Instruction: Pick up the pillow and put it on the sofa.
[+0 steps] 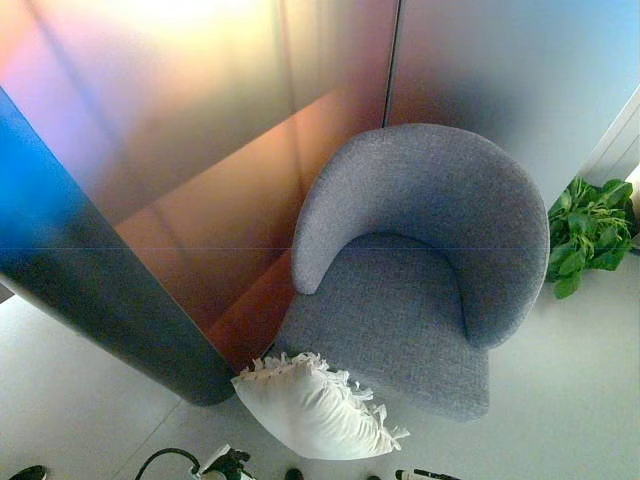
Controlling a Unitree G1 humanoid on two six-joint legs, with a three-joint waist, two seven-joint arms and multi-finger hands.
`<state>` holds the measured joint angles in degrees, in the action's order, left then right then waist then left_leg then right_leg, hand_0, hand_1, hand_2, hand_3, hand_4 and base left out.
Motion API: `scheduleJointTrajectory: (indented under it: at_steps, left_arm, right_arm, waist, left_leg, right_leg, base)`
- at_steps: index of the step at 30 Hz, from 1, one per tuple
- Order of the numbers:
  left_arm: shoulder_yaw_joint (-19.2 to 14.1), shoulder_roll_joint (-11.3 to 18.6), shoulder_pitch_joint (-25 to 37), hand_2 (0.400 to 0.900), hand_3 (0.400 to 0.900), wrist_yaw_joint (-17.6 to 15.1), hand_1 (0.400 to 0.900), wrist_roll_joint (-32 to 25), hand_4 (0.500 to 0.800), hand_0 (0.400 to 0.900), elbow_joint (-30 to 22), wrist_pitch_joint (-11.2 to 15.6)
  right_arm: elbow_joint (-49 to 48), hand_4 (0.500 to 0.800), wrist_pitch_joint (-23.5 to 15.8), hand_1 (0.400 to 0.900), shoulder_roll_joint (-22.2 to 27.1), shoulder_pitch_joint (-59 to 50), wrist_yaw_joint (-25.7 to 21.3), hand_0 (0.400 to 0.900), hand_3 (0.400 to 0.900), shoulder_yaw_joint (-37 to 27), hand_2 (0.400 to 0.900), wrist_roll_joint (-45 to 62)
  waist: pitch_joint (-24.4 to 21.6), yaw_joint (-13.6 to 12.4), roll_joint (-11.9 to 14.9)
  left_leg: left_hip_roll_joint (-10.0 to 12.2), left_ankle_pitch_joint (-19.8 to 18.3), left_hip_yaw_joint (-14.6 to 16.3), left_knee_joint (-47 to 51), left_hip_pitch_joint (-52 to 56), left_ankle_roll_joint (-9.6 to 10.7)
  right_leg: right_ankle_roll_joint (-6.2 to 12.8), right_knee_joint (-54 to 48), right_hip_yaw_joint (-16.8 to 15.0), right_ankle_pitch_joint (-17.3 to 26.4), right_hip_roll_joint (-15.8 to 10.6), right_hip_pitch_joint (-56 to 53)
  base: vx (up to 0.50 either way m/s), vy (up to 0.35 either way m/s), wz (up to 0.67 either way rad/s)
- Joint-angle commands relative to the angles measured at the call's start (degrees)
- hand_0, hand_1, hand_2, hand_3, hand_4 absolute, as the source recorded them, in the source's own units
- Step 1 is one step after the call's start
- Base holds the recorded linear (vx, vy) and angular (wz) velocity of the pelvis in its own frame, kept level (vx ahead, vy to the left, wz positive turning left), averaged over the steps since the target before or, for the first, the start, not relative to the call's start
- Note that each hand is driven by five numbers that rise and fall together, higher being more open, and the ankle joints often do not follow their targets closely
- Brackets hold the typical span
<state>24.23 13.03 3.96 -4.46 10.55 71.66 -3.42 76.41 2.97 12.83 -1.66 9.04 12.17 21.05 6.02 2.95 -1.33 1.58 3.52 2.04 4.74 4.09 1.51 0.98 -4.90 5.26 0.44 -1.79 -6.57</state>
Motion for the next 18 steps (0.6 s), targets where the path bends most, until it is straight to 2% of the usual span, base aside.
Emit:
scheduleJointTrajectory:
  at_steps: [1, 5, 10, 18]
  left_arm:
    - [0.29, -0.93, 2.64, 0.900, 0.900, -0.15, 0.900, 1.29, 0.800, 0.900, 5.56, 1.09]
    - [0.41, -0.86, 2.41, 0.900, 0.900, 0.38, 0.900, 3.88, 0.800, 0.900, 5.92, 1.57]
    - [2.12, 1.15, 4.21, 0.900, 0.900, -2.39, 0.900, 7.49, 0.800, 0.900, 5.24, 1.18]
    - [6.26, 5.27, 10.79, 0.900, 0.900, -6.16, 0.900, 7.07, 0.800, 0.900, 2.48, 0.00]
  right_arm:
    - [1.60, 0.800, -1.16, 0.900, -0.68, -3.32, 0.07, 0.900, 0.900, 1.63, 0.900, -0.58]
    - [1.68, 0.800, -1.10, 0.900, -0.58, -3.22, 0.26, 0.900, 0.900, 1.63, 0.900, -0.61]
    - [1.17, 0.800, -0.66, 0.900, 1.24, -4.14, 1.11, 0.900, 0.900, 2.15, 0.900, -0.54]
    - [0.04, 0.800, -0.49, 0.900, 7.00, -7.80, 1.51, 0.900, 0.900, 2.43, 0.900, -1.23]
  waist:
    - [1.27, -0.26, 1.88]
    - [1.45, -0.12, 1.91]
    - [2.58, 0.95, 1.20]
    - [8.26, 4.42, -1.91]
  left_leg:
    - [-4.21, -3.84, 1.37, 0.26, 2.15, -2.20]
    - [-4.13, -3.77, 1.47, 0.26, 2.17, -2.10]
    - [-3.98, -3.46, 2.24, 0.26, 1.21, -1.89]
    - [-4.05, -1.73, 4.09, 0.26, -4.00, -1.54]
  right_leg:
    - [3.81, 0.19, -1.88, 3.52, -0.66, 1.81]
    - [3.82, 0.16, -2.08, 3.60, -0.58, 1.81]
    - [3.97, 0.18, -2.97, 4.01, -0.66, 3.18]
    - [4.17, 0.67, -4.94, 5.78, -1.77, 10.35]
  base:
    - [0.00, 0.000, 0.00]
    - [0.03, -0.004, -0.01]
    - [0.01, 0.037, -0.09]
    - [-0.11, 0.141, -0.14]
